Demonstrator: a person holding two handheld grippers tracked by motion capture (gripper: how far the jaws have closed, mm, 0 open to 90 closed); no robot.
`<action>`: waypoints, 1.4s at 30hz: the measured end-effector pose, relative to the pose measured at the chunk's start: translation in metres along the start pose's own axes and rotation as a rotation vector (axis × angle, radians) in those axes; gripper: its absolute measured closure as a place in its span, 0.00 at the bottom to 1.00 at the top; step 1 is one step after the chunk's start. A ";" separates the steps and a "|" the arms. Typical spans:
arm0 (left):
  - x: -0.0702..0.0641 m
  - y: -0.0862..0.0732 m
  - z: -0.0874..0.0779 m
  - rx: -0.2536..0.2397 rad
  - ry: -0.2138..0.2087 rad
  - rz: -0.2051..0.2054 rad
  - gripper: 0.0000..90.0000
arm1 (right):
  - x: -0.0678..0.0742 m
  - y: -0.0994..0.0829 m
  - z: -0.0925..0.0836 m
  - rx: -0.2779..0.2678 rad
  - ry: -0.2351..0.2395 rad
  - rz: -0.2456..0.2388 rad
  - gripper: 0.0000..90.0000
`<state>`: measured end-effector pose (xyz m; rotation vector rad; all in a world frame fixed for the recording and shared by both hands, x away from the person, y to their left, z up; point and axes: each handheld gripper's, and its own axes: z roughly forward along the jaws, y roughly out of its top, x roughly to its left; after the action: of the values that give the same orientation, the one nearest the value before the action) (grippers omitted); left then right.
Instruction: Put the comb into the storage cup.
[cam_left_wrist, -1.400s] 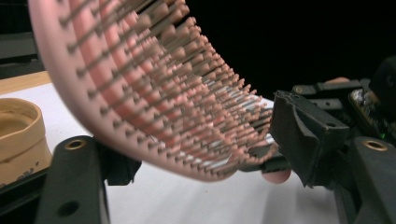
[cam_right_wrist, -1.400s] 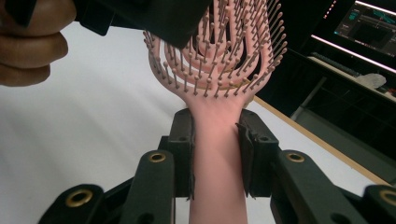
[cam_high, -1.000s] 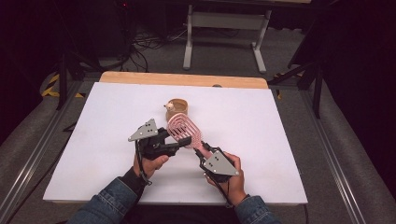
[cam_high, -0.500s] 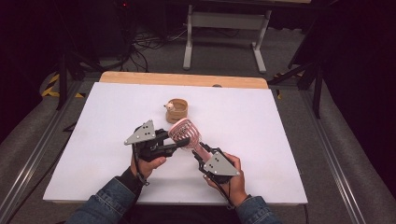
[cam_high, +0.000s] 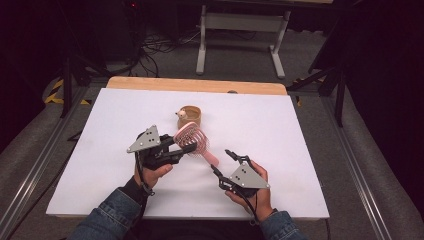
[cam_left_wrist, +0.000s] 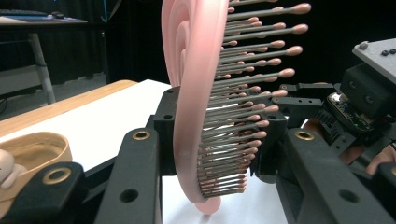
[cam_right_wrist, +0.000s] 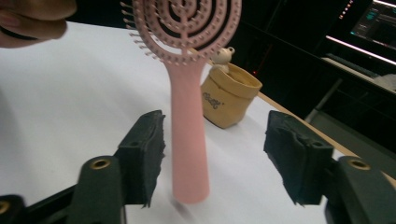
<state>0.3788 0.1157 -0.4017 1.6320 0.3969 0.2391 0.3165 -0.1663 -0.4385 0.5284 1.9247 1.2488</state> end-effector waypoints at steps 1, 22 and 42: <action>0.000 0.000 0.000 0.000 0.000 0.000 0.71 | 0.000 0.000 0.000 0.000 0.000 0.000 0.41; 0.005 0.015 -0.021 -0.054 0.050 0.030 0.71 | -0.023 -0.020 -0.019 0.080 -0.120 0.027 0.24; 0.025 0.055 -0.036 -0.070 0.142 0.094 0.70 | -0.036 -0.030 -0.034 0.078 -0.099 0.072 0.13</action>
<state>0.3939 0.1546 -0.3458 1.5712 0.4151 0.4366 0.3144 -0.2234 -0.4441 0.6923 1.8915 1.1735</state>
